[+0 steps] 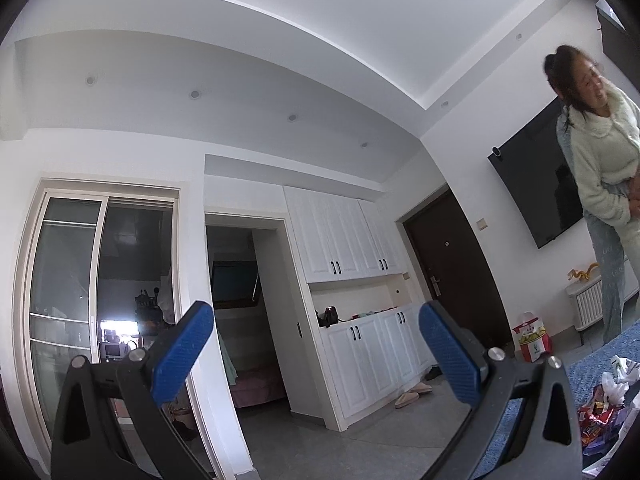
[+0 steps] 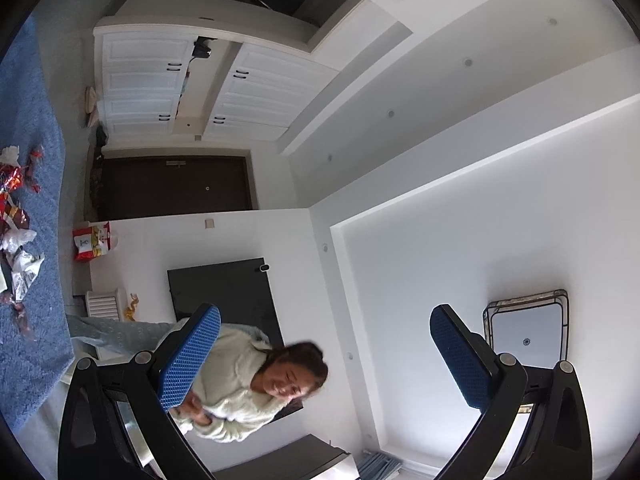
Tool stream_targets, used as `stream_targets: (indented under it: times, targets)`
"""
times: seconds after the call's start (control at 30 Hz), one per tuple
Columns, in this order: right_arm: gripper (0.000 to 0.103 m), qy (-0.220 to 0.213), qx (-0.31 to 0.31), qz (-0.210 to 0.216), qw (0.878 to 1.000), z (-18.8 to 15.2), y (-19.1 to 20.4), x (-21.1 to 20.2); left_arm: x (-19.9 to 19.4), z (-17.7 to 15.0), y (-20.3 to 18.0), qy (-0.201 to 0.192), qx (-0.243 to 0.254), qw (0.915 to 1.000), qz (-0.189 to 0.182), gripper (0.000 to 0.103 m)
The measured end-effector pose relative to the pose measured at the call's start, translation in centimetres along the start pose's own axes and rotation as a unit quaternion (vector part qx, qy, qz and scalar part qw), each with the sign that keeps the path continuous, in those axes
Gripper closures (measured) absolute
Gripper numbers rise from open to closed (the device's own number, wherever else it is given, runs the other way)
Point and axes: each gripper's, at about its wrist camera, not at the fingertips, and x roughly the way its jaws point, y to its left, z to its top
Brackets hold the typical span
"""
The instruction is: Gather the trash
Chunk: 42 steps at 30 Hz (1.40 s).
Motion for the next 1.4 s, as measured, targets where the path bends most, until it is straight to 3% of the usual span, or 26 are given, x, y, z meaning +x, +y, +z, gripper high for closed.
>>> stream_targets:
  times: [0.33,0.47,0.57,0.63,0.73,0.83,0.9,1.07,1.2,1.4]
  targets:
    - [0.0,0.009,-0.003,0.038,0.999,-0.2,2.0,-0.2,-1.1,-1.9,-1.3,-0.022,0.049,0.9985,0.013,0.0]
    - [0.0,0.046,0.008,0.074,0.996,-0.5,2.9,0.7,-0.4,-2.7,-2.4,0.018,0.068,0.9973,-0.02,0.0]
    - [0.0,0.11,0.047,0.118,0.986,-0.7,2.7,2.9,0.6,-3.0,-3.3,0.077,0.057,0.9922,-0.08,0.0]
    - [0.0,0.152,0.073,0.154,0.974,-1.2,2.7,4.1,1.4,-3.2,-4.0,0.13,0.042,0.9818,-0.131,0.0]
    - [0.0,0.184,0.09,0.176,0.963,-1.8,3.0,5.0,2.4,-3.4,-5.6,0.2,0.023,0.9512,-0.234,0.0]
    - [0.0,0.192,0.095,0.175,0.961,-1.9,2.9,5.0,2.4,-3.0,-5.9,0.231,-0.032,0.9201,-0.315,0.0]
    - [0.0,0.192,0.098,0.174,0.961,-1.8,2.5,5.0,2.2,-2.6,-5.8,0.237,-0.065,0.907,-0.342,0.0]
    - [0.0,0.188,0.107,0.163,0.963,-2.1,1.8,5.3,2.0,-1.3,-6.0,0.227,-0.101,0.9045,-0.347,0.0]
    - [0.0,0.184,0.114,0.159,0.963,-1.6,1.4,5.3,1.9,-1.0,-5.8,0.217,-0.108,0.9098,-0.337,0.0]
    - [0.0,0.181,0.12,0.156,0.964,-1.4,1.3,5.5,1.2,-0.8,-5.6,0.205,-0.132,0.907,-0.343,0.0]
